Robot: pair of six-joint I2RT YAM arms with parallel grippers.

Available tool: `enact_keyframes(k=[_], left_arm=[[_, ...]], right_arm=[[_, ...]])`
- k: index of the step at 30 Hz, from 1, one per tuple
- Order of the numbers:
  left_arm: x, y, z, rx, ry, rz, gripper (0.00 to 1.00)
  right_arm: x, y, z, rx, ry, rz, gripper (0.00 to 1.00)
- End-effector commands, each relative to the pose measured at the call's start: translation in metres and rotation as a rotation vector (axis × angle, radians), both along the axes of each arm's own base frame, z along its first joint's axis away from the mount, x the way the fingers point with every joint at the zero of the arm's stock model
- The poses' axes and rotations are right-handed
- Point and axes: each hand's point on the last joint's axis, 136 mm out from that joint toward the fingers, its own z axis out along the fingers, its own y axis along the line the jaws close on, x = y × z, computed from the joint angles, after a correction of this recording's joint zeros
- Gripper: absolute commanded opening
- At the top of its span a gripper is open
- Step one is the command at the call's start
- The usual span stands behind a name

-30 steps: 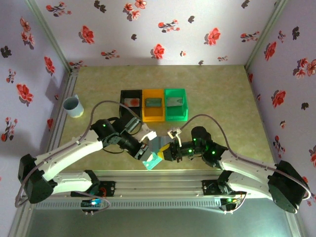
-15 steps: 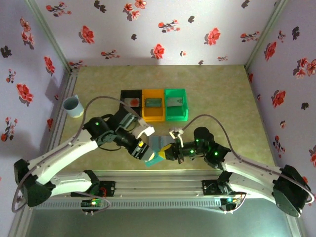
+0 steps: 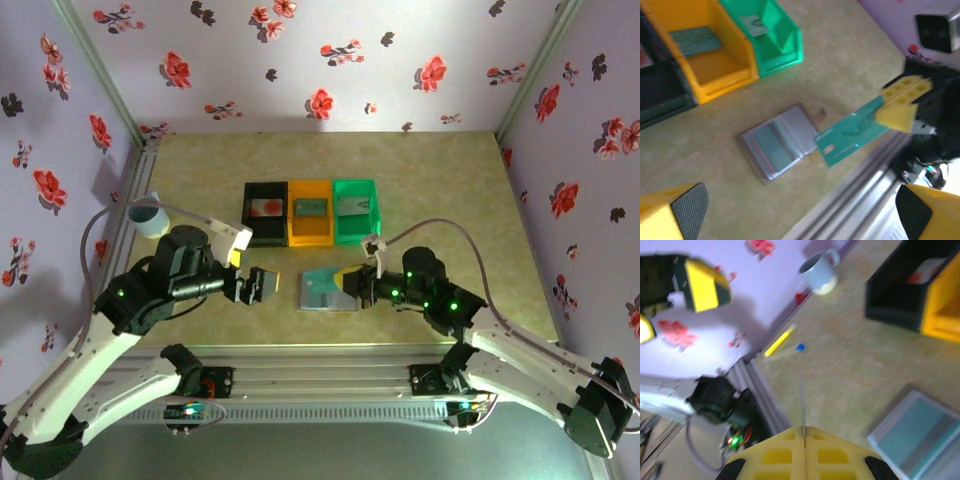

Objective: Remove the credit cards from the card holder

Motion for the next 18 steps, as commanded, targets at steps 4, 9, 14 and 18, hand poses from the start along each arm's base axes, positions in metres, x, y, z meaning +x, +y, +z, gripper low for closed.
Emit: enact_keyframes(k=[4, 9, 14, 18], left_arm=[[0.034, 0.035, 0.000, 0.033, -0.132, 0.255, 1.00], [0.042, 0.058, -0.012, 0.093, -0.150, 0.366, 1.00], [0.049, 0.070, -0.021, 0.165, -0.144, 0.418, 1.00], [0.053, 0.076, -0.023, 0.172, -0.141, 0.450, 1.00]], right_arm=[[0.044, -0.015, 0.014, -0.078, -0.021, -0.211, 0.00], [0.074, -0.006, 0.009, -0.141, 0.010, -0.277, 0.00], [0.113, 0.007, -0.007, -0.219, 0.077, -0.353, 0.00], [0.144, 0.020, -0.016, -0.234, 0.124, -0.388, 0.00]])
